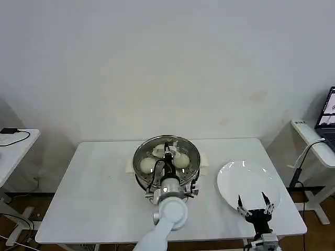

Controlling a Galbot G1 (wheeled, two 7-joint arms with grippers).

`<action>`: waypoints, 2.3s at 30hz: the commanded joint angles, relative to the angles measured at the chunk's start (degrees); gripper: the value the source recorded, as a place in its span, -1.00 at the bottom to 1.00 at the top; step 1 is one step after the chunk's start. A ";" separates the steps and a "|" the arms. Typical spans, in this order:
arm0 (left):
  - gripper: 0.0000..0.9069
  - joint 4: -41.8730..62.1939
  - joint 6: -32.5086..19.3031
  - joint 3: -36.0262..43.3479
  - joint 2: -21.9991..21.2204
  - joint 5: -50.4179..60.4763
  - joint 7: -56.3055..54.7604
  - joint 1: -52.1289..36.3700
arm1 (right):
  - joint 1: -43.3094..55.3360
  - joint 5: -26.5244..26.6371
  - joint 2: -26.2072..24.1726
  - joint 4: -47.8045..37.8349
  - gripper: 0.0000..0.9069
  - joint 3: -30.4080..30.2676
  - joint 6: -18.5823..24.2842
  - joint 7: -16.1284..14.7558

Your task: Take steamed baozi put them in steamer then cover it.

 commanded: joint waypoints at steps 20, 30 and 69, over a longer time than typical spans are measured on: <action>1.00 -6.18 -0.46 0.93 0.47 -0.79 0.21 2.30 | -0.22 -0.47 -0.04 0.17 1.00 -0.35 0.12 -0.05; 1.00 -11.91 -1.35 1.44 4.03 -2.54 0.02 4.01 | -0.31 -0.55 -0.09 0.06 1.00 -0.35 0.21 0.00; 1.00 -25.77 -36.40 -48.92 21.36 -110.71 -29.53 35.13 | -5.67 4.68 -3.10 4.29 1.00 -1.85 7.24 1.07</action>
